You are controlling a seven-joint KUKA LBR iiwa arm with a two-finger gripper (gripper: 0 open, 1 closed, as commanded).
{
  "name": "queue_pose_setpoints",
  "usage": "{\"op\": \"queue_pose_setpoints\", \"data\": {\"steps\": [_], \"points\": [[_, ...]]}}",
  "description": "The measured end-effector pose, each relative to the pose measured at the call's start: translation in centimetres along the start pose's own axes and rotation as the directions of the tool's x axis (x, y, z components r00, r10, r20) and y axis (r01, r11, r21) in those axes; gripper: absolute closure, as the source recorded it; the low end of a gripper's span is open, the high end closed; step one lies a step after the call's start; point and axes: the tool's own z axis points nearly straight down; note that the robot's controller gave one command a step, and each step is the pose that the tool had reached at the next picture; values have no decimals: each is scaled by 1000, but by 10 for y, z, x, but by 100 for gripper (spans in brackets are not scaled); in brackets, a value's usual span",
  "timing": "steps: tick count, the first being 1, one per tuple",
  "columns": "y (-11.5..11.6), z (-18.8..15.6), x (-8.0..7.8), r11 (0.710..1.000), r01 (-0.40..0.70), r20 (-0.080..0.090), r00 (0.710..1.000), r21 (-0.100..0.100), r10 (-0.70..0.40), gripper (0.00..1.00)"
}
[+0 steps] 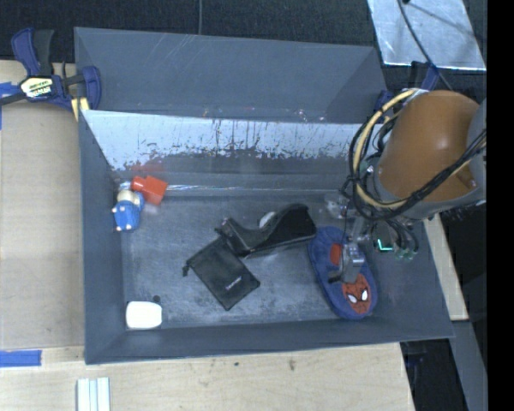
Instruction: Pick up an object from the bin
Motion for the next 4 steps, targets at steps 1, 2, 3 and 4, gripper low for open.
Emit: {"op": "queue_pose_setpoints", "data": {"steps": [1,2,3,4], "points": [[60,74,-53,1000,17,27,999,4,-17,0],[84,61,-62,994,-113,8,994,-1,113,0],[100,61,-69,1000,7,7,1000,1,-7,0],[101,92,-68,969,-247,2,969,0,247,0]]}}
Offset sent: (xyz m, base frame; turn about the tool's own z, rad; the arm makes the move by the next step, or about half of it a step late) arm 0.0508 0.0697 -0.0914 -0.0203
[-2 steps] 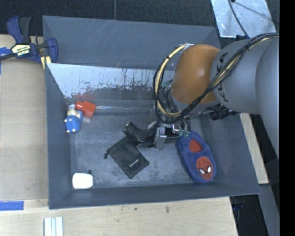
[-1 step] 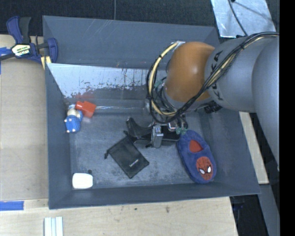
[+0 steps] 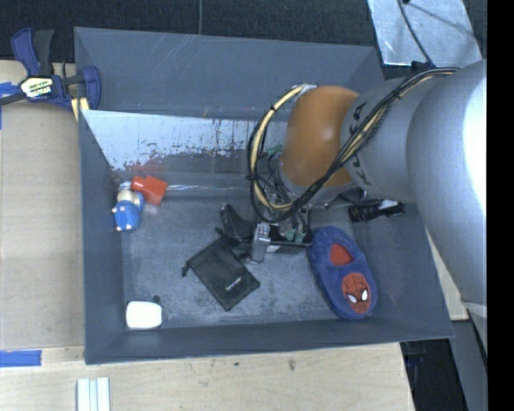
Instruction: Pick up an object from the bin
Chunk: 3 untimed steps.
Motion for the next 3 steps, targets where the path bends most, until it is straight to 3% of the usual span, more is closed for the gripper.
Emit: {"op": "queue_pose_setpoints", "data": {"steps": [1,2,3], "points": [[0,0,0,1000,3,0,1000,0,-3,0],[1,-1,0,1000,4,1,1000,-1,-4,100],[1,-2,-1,1000,7,2,1000,-1,-7,100]]}}
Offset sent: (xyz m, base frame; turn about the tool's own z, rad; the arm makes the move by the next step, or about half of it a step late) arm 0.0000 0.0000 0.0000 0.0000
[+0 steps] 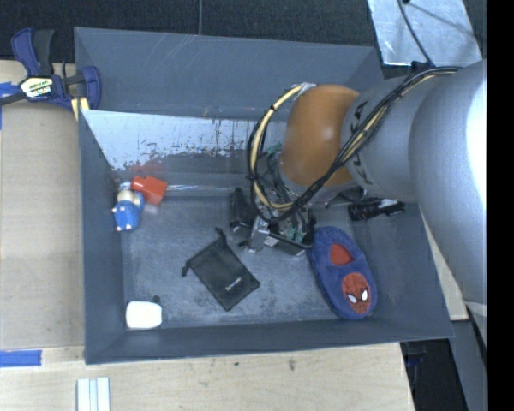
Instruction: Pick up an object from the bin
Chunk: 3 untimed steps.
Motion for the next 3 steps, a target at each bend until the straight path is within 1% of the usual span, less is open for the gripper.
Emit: {"op": "queue_pose_setpoints", "data": {"steps": [1,2,3], "points": [[-1,-18,0,1000,2,1,1000,2,-2,100],[-2,-26,1,1000,3,-1,1000,1,-3,100],[-2,-102,0,1000,5,4,1000,-1,-5,100]]}}
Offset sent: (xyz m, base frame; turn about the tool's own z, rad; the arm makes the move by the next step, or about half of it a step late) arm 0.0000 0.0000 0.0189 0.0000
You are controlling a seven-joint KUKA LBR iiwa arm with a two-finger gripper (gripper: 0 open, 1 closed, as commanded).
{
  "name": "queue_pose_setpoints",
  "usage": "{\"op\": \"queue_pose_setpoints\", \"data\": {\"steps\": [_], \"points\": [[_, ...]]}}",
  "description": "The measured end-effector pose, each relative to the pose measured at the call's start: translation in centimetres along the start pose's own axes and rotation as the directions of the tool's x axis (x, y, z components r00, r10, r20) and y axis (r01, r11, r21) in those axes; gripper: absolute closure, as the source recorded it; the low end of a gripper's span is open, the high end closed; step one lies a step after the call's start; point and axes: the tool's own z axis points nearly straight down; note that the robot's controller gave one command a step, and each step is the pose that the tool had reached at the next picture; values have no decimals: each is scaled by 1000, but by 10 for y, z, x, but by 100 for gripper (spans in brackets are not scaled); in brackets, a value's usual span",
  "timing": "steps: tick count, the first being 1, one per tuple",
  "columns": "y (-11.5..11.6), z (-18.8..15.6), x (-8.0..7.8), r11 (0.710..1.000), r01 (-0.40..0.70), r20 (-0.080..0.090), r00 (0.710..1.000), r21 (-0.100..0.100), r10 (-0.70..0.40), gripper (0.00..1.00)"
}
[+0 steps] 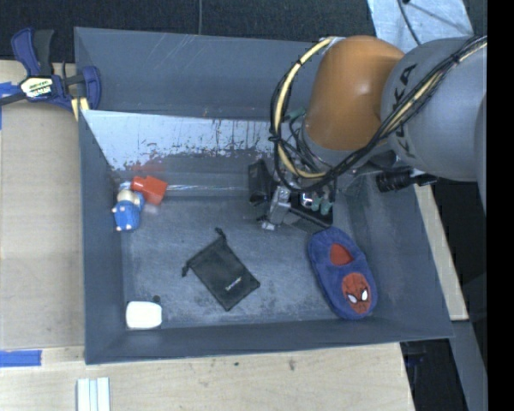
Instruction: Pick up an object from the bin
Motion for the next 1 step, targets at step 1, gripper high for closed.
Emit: {"op": "queue_pose_setpoints", "data": {"steps": [1], "points": [[-1,-10,1,1000,2,-6,1000,2,-2,100]]}}
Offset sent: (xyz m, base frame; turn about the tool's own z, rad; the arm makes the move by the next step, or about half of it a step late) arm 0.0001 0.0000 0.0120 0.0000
